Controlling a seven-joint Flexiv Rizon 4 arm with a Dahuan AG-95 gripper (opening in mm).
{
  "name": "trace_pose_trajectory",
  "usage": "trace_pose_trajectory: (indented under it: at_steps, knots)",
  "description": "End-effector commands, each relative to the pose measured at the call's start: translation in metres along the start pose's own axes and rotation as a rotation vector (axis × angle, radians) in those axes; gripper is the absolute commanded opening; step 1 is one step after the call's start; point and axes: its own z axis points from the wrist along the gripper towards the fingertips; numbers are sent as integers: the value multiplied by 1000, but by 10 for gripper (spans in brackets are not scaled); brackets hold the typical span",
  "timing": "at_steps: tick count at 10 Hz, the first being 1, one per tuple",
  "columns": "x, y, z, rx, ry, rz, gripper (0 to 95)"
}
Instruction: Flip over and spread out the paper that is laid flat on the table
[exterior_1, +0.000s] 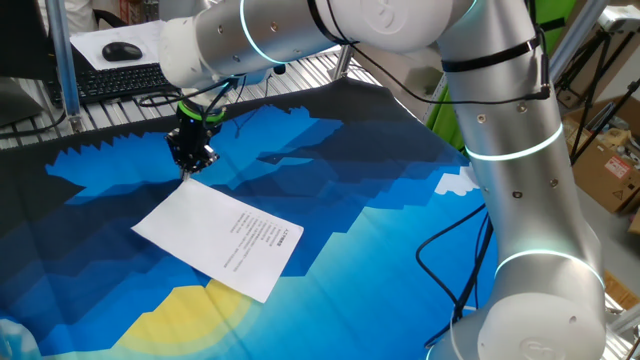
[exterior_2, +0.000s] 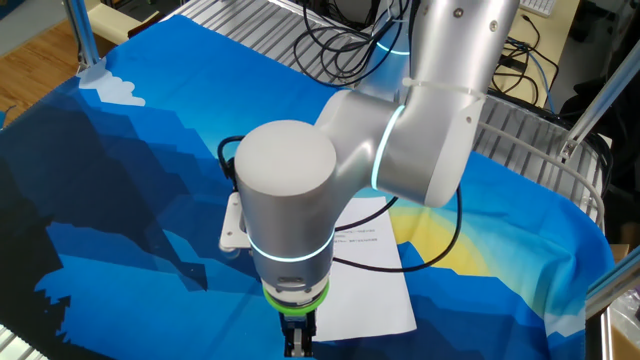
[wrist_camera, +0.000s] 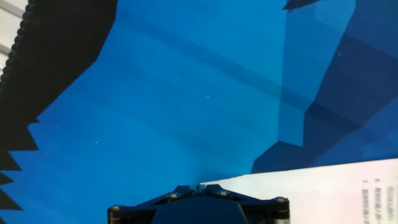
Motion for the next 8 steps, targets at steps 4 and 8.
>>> trace_pose_trajectory:
  at_steps: [4,8]
  knots:
    - [-1,6,-2,12,13,6,190]
    - [-1,6,-2,54,22,18,380]
